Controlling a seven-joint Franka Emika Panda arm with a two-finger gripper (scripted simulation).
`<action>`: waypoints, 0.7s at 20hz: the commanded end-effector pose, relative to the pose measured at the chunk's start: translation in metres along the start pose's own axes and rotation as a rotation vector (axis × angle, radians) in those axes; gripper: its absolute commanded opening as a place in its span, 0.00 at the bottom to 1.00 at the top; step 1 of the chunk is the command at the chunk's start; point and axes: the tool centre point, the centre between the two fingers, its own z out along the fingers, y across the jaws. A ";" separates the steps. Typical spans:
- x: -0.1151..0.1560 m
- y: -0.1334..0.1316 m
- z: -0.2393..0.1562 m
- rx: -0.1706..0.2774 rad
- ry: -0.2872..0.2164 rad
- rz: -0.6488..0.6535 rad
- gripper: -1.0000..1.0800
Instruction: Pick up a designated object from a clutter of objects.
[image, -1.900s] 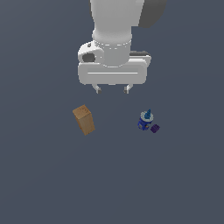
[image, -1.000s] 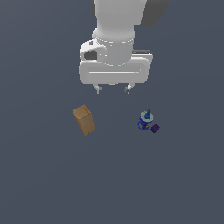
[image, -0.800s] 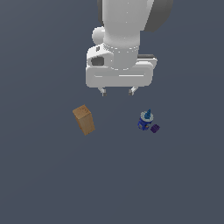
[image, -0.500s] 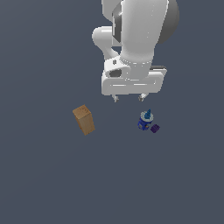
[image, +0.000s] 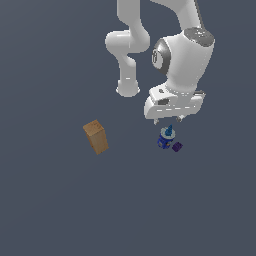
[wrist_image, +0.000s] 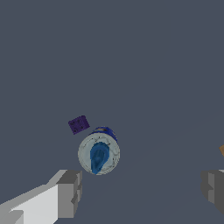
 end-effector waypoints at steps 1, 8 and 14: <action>-0.007 -0.017 0.013 0.003 -0.002 -0.011 0.96; -0.018 -0.038 0.029 0.007 -0.006 -0.026 0.96; -0.018 -0.037 0.033 0.007 -0.006 -0.027 0.96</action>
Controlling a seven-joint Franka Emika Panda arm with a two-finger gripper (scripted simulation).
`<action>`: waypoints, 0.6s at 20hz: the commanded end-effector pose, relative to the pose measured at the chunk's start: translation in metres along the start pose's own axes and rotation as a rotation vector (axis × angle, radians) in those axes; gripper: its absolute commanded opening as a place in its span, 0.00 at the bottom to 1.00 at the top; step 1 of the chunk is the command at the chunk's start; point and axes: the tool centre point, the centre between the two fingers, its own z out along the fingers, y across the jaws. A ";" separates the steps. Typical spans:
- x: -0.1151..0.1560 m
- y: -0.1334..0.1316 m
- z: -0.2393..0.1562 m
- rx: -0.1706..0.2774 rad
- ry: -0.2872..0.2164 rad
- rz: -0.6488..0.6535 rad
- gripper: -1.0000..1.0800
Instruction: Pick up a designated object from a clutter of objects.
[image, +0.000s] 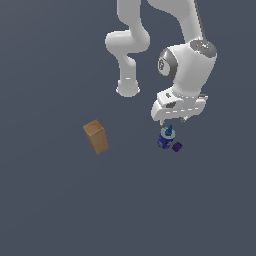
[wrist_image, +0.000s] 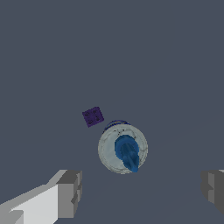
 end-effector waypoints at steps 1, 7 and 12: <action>0.000 0.000 0.005 0.000 -0.001 0.000 0.96; -0.002 -0.001 0.031 0.001 0.000 0.000 0.96; -0.001 -0.002 0.047 0.001 0.000 0.000 0.96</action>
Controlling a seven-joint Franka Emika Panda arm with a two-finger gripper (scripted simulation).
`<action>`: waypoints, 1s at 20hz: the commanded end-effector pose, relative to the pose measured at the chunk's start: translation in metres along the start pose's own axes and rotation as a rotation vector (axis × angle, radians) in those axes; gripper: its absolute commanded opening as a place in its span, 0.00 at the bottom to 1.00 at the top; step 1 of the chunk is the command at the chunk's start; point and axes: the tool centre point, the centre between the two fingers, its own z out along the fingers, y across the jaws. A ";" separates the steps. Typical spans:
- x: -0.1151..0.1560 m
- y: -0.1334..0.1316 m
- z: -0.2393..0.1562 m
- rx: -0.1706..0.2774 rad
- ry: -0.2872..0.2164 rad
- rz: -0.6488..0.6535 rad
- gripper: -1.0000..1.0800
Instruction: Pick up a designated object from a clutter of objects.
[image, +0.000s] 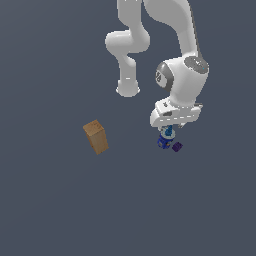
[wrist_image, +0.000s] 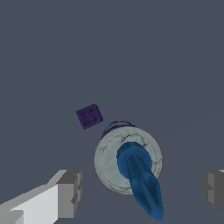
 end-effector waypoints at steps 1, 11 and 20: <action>0.000 0.000 0.006 0.000 0.001 0.000 0.96; 0.001 0.000 0.007 0.000 0.001 0.000 0.00; -0.001 0.009 0.000 0.000 0.001 0.000 0.00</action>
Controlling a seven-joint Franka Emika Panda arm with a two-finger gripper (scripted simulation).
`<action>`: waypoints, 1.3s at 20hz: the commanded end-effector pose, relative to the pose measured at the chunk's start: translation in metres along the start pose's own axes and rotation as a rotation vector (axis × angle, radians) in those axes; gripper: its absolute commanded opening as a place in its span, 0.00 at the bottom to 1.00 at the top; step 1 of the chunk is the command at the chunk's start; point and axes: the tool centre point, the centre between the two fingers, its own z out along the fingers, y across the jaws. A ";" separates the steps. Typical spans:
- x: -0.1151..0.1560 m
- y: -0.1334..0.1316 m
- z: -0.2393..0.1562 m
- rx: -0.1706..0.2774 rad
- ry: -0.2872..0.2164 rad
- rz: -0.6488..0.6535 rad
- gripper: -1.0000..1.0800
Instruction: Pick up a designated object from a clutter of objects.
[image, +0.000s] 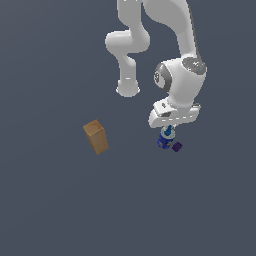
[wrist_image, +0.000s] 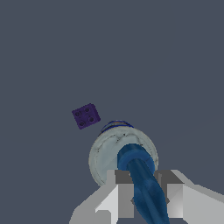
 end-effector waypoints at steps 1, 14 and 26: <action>-0.001 0.007 -0.005 0.000 0.001 0.001 0.00; -0.015 0.097 -0.067 0.005 0.001 0.000 0.00; -0.034 0.227 -0.156 0.006 0.002 0.001 0.00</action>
